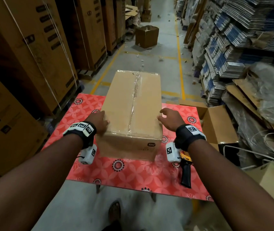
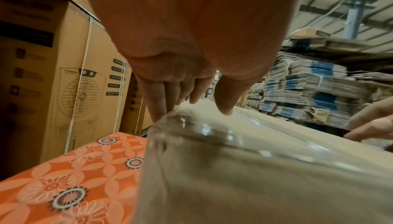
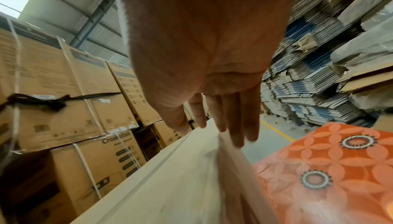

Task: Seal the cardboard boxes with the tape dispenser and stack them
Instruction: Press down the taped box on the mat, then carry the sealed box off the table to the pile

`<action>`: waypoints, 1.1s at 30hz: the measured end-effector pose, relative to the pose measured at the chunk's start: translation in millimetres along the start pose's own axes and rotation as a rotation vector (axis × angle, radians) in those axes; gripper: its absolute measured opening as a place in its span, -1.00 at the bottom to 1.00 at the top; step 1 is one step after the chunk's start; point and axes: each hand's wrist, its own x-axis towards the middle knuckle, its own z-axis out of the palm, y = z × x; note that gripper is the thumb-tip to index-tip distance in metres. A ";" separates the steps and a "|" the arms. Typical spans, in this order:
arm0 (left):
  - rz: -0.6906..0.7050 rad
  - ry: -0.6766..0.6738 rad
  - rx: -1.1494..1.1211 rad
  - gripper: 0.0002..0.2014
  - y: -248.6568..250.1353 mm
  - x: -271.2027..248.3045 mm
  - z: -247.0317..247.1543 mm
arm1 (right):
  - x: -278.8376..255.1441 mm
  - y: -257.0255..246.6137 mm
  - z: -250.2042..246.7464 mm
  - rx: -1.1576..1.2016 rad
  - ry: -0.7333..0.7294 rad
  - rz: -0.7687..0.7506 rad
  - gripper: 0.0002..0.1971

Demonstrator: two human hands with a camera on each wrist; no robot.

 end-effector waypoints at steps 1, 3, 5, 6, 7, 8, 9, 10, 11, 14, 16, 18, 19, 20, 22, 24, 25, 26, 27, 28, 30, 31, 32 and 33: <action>-0.013 -0.022 0.013 -0.64 -2.0 10.0 -2.2 | 9.1 -1.4 -3.1 -0.001 -0.004 0.010 -0.58; -0.031 -0.040 0.023 -0.59 -4.1 30.9 -9.5 | 27.6 -3.4 -7.4 0.007 -0.023 0.059 -0.60; -0.034 -0.037 0.034 -0.51 -4.8 54.7 -19.1 | 44.7 -5.6 -9.8 0.022 -0.056 0.105 -0.60; -0.022 -0.028 0.046 -0.49 -3.9 66.7 -25.4 | 53.9 -5.8 -10.2 0.022 -0.070 0.117 -0.59; -0.010 -0.023 0.059 -0.48 -2.2 79.0 -32.0 | 62.4 -6.7 -10.3 0.017 -0.082 0.130 -0.59; 0.003 -0.021 0.062 -0.48 0.1 91.8 -37.9 | 70.7 -7.6 -10.7 0.017 -0.088 0.145 -0.59; 0.004 -0.033 0.059 -0.50 2.8 103.9 -43.3 | 77.9 -10.0 -11.3 0.025 -0.091 0.161 -0.58; 0.009 -0.046 0.052 -0.50 4.8 115.9 -47.5 | 85.3 -12.1 -11.9 0.032 -0.091 0.172 -0.57; 0.008 -0.061 0.048 -0.49 6.5 127.5 -51.1 | 93.5 -13.4 -11.7 0.026 -0.089 0.181 -0.54; -0.008 -0.089 0.041 -0.41 8.3 159.7 -54.1 | 115.1 -15.4 -11.6 0.012 -0.087 0.196 -0.43; -0.004 -0.102 0.041 -0.38 9.0 174.5 -54.1 | 129.3 -15.7 -11.4 0.018 -0.084 0.205 -0.42; 0.023 -0.130 0.054 -0.36 8.3 182.8 -53.5 | 142.4 -15.5 -11.3 0.003 -0.089 0.223 -0.41; 0.049 -0.142 0.060 -0.34 6.4 185.7 -53.0 | 147.7 -16.1 -11.5 -0.004 -0.099 0.234 -0.40; 0.067 -0.153 0.057 -0.32 3.1 189.5 -52.0 | 152.0 -17.3 -11.9 0.005 -0.109 0.244 -0.38; 0.076 -0.186 0.013 -0.26 -5.8 196.8 -49.2 | 159.1 -18.4 -11.0 0.009 -0.124 0.254 -0.37; 0.090 -0.221 -0.030 -0.26 -11.5 199.8 -48.1 | 163.5 -18.9 -8.2 0.002 -0.134 0.258 -0.36; 0.094 -0.237 -0.044 -0.28 -13.2 201.0 -46.7 | 165.4 -18.6 -6.4 -0.001 -0.142 0.261 -0.35; 0.100 -0.246 -0.057 -0.29 -13.8 201.1 -45.1 | 167.0 -18.3 -4.8 0.001 -0.155 0.265 -0.33; 0.106 -0.247 -0.072 -0.31 -14.0 200.5 -43.5 | 168.0 -18.4 -3.5 0.004 -0.173 0.269 -0.31; 0.111 -0.238 -0.085 -0.32 -14.6 200.1 -41.3 | 168.5 -18.7 -2.8 0.008 -0.192 0.272 -0.30; 0.114 -0.210 -0.097 -0.35 -16.7 200.2 -35.6 | 167.1 -19.2 -2.7 0.002 -0.227 0.279 -0.30; 0.112 -0.202 -0.105 -0.36 -17.4 200.1 -33.9 | 165.6 -19.4 -3.0 -0.006 -0.240 0.285 -0.31; 0.108 -0.202 -0.109 -0.36 -17.5 200.1 -32.8 | 164.4 -19.4 -3.1 -0.009 -0.250 0.288 -0.32; 0.103 -0.204 -0.111 -0.36 -17.5 200.0 -32.4 | 163.2 -19.6 -3.0 -0.011 -0.258 0.288 -0.32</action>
